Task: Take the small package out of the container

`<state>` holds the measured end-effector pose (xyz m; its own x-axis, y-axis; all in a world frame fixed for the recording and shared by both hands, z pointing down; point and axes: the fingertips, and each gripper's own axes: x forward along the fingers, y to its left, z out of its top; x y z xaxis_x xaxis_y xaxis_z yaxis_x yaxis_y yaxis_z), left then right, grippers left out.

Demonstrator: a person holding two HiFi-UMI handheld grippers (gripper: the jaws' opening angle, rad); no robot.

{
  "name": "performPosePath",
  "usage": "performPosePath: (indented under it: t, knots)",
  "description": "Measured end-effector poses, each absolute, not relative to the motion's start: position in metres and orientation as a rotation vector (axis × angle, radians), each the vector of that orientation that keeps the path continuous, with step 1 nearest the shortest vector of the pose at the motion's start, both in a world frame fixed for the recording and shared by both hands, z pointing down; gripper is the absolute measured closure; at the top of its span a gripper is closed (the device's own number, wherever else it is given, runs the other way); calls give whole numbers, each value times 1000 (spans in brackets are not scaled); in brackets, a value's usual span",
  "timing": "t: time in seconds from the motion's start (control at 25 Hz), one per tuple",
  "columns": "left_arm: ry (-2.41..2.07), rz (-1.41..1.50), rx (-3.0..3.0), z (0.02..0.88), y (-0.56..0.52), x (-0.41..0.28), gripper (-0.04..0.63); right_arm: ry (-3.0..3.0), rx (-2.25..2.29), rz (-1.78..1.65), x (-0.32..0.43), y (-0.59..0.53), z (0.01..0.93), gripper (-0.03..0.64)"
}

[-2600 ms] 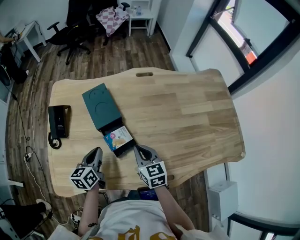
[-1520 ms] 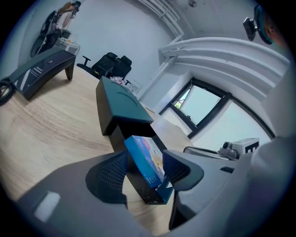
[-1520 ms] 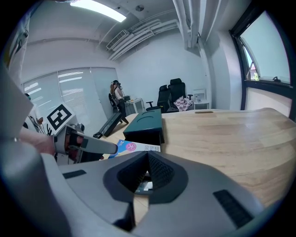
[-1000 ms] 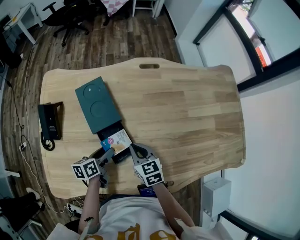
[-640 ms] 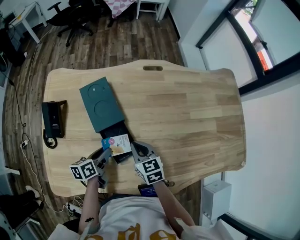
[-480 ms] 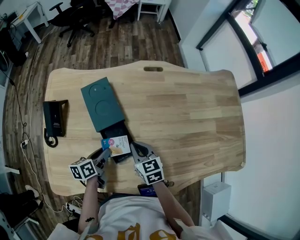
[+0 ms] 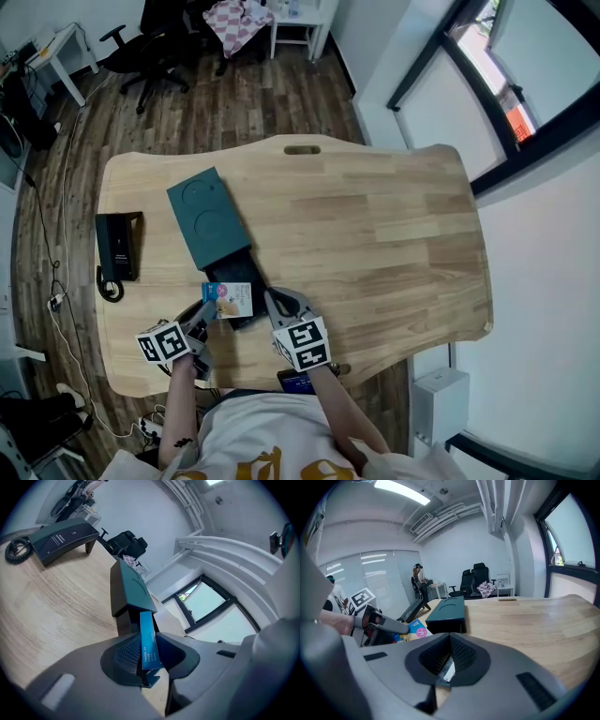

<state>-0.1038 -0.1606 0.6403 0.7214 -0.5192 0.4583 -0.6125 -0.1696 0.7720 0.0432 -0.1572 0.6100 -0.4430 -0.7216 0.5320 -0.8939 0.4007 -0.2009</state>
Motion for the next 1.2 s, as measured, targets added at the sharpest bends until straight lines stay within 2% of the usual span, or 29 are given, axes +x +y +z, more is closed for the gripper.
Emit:
performPosePath:
  t: [1.2]
  knots:
    - [-798, -174, 1900, 559, -123, -109, 500, -2354, 1553, 585, 41, -98, 555, 612]
